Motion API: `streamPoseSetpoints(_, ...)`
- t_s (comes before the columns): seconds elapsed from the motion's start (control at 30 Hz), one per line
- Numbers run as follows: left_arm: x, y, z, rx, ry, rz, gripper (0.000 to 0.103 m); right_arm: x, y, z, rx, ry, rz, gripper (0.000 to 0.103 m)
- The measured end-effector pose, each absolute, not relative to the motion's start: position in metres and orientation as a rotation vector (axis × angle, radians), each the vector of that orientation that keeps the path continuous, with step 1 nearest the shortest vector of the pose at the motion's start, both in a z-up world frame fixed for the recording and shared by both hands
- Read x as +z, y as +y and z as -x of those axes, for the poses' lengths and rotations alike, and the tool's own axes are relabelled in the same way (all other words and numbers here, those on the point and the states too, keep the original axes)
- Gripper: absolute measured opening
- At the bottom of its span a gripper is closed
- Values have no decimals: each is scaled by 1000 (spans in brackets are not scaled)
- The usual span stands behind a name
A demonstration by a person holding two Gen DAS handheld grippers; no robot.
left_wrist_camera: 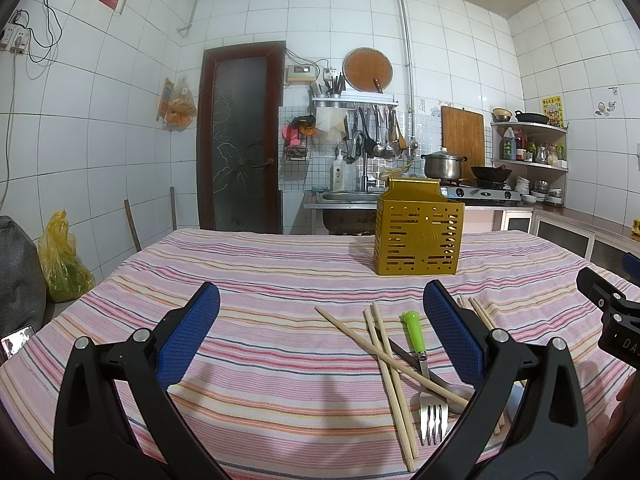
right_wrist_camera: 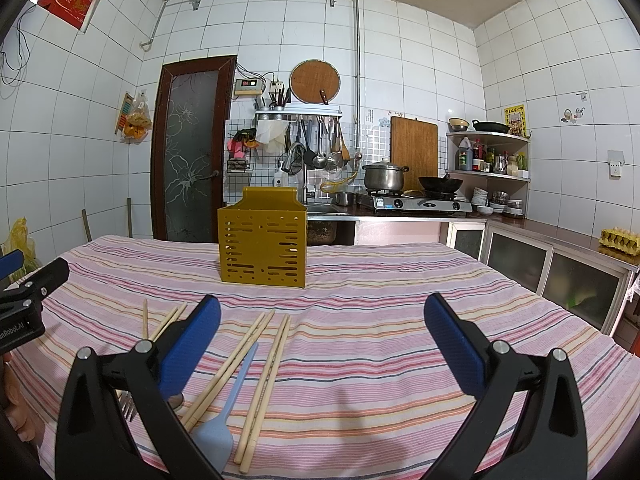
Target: Organize utensils
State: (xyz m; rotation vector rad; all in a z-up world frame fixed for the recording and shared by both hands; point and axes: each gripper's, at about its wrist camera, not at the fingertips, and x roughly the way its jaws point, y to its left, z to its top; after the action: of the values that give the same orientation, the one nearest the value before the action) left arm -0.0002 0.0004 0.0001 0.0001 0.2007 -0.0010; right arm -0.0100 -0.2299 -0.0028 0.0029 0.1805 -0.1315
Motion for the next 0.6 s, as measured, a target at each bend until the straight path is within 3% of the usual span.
streamPoseSetpoints(0.6, 0, 0, 1, 1, 197, 2, 98, -3, -230, 10, -131, 181, -5, 99)
